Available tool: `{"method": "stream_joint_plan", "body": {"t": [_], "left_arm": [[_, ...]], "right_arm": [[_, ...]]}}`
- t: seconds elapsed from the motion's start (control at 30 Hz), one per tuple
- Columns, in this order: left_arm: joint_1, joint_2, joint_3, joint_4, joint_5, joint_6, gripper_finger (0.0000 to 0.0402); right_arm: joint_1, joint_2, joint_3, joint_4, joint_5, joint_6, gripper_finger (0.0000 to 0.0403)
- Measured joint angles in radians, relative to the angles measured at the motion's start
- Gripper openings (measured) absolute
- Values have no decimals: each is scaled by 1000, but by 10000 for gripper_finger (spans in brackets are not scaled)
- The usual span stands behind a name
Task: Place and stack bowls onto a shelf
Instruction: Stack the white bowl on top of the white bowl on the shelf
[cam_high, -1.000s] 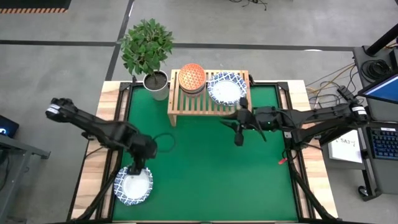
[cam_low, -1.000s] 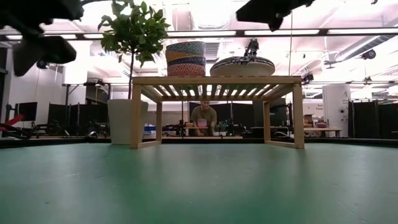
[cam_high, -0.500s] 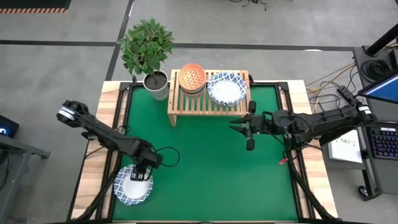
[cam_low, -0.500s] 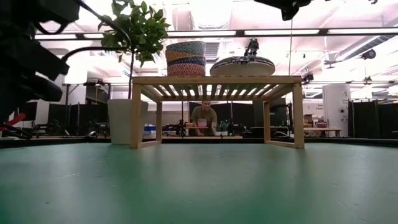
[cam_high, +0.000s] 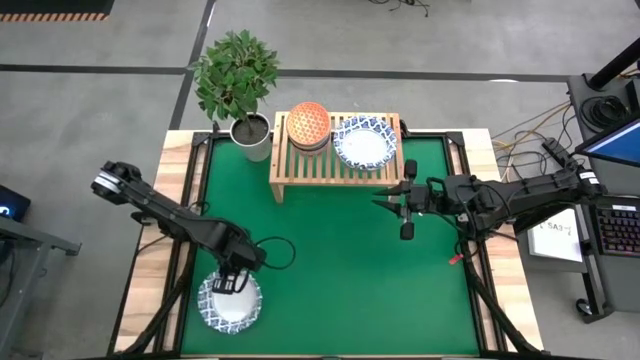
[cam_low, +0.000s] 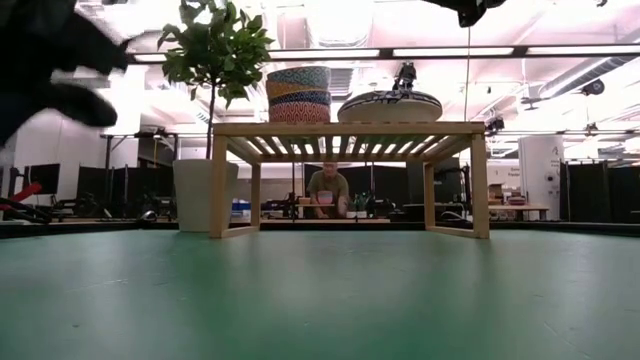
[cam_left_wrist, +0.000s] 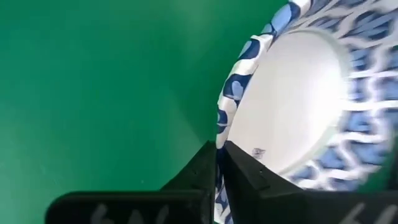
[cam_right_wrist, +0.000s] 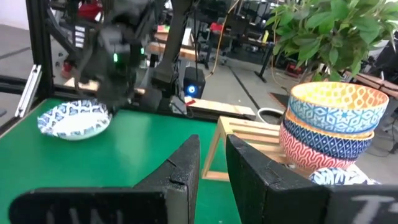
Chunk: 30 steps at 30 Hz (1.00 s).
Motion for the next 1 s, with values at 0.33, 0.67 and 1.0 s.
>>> {"method": "stream_joint_plan", "body": {"t": [0.33, 0.67, 1.0], "left_arm": [[25, -35, 419, -48, -282, 57, 0], [181, -30, 776, 76, -597, 298, 0], [436, -10, 873, 206, -607, 405, 0]], "right_arm": [[0, 0, 0, -11, 0, -1, 68], [0, -1, 0, -15, 0, -29, 68], [39, -66, 0, -201, -3, 46, 68]]}}
